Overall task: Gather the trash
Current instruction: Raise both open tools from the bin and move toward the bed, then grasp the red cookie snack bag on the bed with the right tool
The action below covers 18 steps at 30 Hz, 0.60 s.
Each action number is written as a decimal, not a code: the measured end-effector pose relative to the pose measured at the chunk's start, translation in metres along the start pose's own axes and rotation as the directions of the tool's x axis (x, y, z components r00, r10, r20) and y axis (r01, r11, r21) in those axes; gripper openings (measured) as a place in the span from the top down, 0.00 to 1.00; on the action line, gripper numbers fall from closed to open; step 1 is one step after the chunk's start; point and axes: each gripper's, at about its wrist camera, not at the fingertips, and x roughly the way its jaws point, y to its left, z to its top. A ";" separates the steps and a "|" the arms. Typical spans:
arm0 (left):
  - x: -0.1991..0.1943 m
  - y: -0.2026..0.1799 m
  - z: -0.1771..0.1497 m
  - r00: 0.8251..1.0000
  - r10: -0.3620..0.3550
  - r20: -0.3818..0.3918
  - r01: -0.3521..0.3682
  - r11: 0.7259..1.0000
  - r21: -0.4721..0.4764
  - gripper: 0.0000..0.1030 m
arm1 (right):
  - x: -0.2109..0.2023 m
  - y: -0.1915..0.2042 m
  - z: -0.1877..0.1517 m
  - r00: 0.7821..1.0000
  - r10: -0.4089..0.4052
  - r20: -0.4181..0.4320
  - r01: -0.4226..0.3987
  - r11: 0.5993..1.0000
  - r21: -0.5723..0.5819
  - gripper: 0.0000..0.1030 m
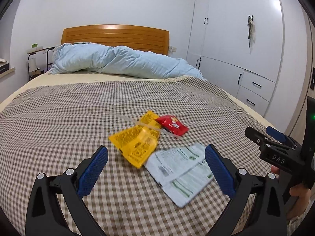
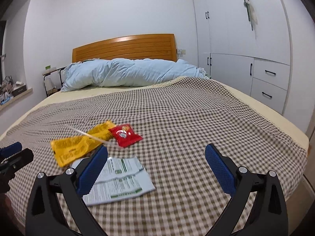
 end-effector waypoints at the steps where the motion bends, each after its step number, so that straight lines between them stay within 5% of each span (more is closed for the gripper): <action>1: 0.002 0.001 0.003 1.000 0.004 0.005 -0.003 1.000 -0.003 0.07 | 0.003 0.001 0.002 1.000 -0.001 0.001 0.001 1.000 0.006 0.08; 18: 0.058 0.044 0.047 0.999 0.043 -0.017 -0.045 0.991 -0.129 0.07 | 0.074 0.032 0.026 0.999 -0.014 -0.047 0.011 0.999 -0.052 0.08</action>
